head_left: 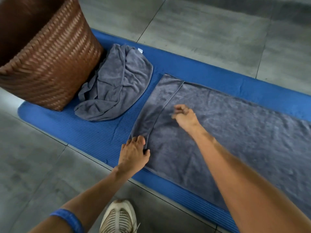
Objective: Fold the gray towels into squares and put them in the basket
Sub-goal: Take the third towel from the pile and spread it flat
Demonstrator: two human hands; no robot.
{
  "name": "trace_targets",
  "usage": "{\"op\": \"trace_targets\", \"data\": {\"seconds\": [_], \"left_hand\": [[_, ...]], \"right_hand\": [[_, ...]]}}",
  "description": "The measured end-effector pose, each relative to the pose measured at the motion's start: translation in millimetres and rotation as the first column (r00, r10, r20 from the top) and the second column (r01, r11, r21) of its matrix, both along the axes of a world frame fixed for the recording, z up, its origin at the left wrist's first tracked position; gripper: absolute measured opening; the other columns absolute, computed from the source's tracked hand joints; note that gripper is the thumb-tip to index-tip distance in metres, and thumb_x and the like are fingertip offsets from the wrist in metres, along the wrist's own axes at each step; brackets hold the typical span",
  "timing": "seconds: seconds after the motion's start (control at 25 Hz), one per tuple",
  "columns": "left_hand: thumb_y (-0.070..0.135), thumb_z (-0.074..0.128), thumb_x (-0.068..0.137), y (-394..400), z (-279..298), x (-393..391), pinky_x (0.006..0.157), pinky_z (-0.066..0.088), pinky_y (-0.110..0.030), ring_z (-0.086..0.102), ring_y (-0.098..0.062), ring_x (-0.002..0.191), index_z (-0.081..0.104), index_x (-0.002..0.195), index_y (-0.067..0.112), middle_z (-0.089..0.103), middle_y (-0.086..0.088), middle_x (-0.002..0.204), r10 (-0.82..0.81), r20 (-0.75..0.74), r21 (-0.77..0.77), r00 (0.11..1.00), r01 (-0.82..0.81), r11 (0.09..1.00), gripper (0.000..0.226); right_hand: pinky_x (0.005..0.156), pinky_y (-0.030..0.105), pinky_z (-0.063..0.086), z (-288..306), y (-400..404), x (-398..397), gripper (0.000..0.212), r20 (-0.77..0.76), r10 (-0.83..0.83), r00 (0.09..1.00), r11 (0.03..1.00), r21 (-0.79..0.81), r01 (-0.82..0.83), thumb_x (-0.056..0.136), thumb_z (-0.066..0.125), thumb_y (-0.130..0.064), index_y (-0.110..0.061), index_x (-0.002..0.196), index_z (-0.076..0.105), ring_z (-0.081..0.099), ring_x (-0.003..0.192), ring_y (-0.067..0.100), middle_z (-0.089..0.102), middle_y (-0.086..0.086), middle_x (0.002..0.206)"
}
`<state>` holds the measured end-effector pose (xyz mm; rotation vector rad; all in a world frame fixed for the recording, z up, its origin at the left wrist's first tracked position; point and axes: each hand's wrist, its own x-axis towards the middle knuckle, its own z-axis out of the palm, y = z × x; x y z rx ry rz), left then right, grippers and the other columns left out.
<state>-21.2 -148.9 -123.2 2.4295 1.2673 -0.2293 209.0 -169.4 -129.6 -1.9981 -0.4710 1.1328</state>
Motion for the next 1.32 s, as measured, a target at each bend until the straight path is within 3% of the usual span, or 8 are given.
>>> {"op": "trace_targets", "data": {"seconds": [0.28,0.52,0.8,0.88,0.96,1.08,1.16,1.32], "left_hand": [[0.038,0.055,0.09,15.4,1.0,8.2,0.074,0.048,-0.034,0.06,-0.022,0.094,0.055,0.102,0.011,0.06,-0.004,0.097,0.052,-0.051,-0.05,0.997,-0.054,0.997,0.029],[0.031,0.051,0.089,14.1,4.2,11.0,0.066,0.048,-0.031,0.061,-0.017,0.075,0.057,0.086,0.015,0.062,0.001,0.082,0.023,-0.073,-0.069,0.997,-0.028,0.997,0.018],[0.04,0.053,0.092,12.6,-3.3,-6.8,0.069,0.044,-0.024,0.051,-0.007,0.08,0.051,0.085,0.025,0.054,0.013,0.083,-0.095,0.091,-0.215,0.991,0.112,0.97,0.016],[0.045,0.05,0.094,19.1,-3.4,-11.4,0.073,0.05,-0.026,0.052,-0.005,0.08,0.054,0.085,0.026,0.055,0.015,0.084,-0.152,0.135,-0.269,0.979,0.184,0.945,0.023],[0.042,0.048,0.097,24.1,-3.2,-19.6,0.076,0.052,-0.027,0.054,-0.004,0.08,0.057,0.092,0.025,0.055,0.015,0.089,-0.192,0.138,-0.278,0.971,0.225,0.934,0.02],[0.033,0.049,0.097,23.3,-5.1,-28.1,0.081,0.05,-0.024,0.047,-0.003,0.089,0.05,0.096,0.024,0.049,0.014,0.095,-0.3,0.108,-0.198,0.948,0.316,0.928,0.009],[0.03,0.05,0.096,22.8,-4.9,-25.4,0.08,0.048,-0.023,0.042,-0.003,0.092,0.047,0.093,0.024,0.048,0.013,0.095,-0.329,0.113,-0.208,0.937,0.346,0.915,0.008],[0.023,0.058,0.091,33.8,-1.3,-12.5,0.065,0.036,-0.016,0.046,-0.002,0.07,0.048,0.083,0.026,0.049,0.017,0.08,-0.347,0.043,-0.286,0.937,0.345,0.894,0.013]], "right_hand": [[0.066,0.031,0.049,2.9,63.1,34.6,0.028,-0.079,-0.202,0.976,0.976,0.065,0.207,0.083,0.057,-0.015,-0.029,0.107,0.06,0.058,0.108,0.02,0.062,0.006,0.127],[0.067,0.029,0.046,-5.5,87.3,59.6,0.035,-0.137,-0.299,0.944,0.944,0.101,0.313,0.086,0.052,-0.007,-0.028,0.113,0.062,0.054,0.107,0.015,0.058,-0.002,0.116],[0.059,0.025,0.054,-12.3,86.6,77.6,0.072,-0.066,-0.074,0.995,0.995,0.056,0.078,0.086,0.044,0.002,-0.034,0.148,0.039,0.059,0.109,0.017,0.048,-0.009,0.139],[0.064,0.029,0.056,-6.0,86.0,72.6,0.066,0.046,-0.111,0.993,0.992,0.072,0.107,0.087,0.044,0.003,-0.027,0.146,0.04,0.059,0.106,0.018,0.05,-0.007,0.133],[0.079,0.033,0.049,2.6,82.0,55.5,0.042,0.429,-0.214,0.878,0.977,0.104,0.187,0.088,0.047,-0.002,-0.011,0.129,0.05,0.056,0.104,0.024,0.054,0.005,0.121],[0.089,0.036,0.045,-1.0,68.8,15.7,0.036,0.704,0.121,0.7,0.988,-0.019,-0.152,0.087,0.058,-0.016,-0.012,0.122,0.055,0.053,0.109,0.028,0.054,0.009,0.125],[0.103,0.041,0.038,-7.6,65.8,1.1,0.049,0.62,0.499,0.605,0.862,-0.278,-0.425,0.089,0.06,-0.025,-0.02,0.136,0.051,0.044,0.124,0.029,0.047,0.005,0.136],[0.114,0.038,0.033,12.0,64.3,14.7,0.053,0.447,0.601,0.663,0.799,-0.325,-0.505,0.09,0.06,-0.025,-0.023,0.141,0.049,0.036,0.136,0.026,0.038,0.002,0.149]]}}
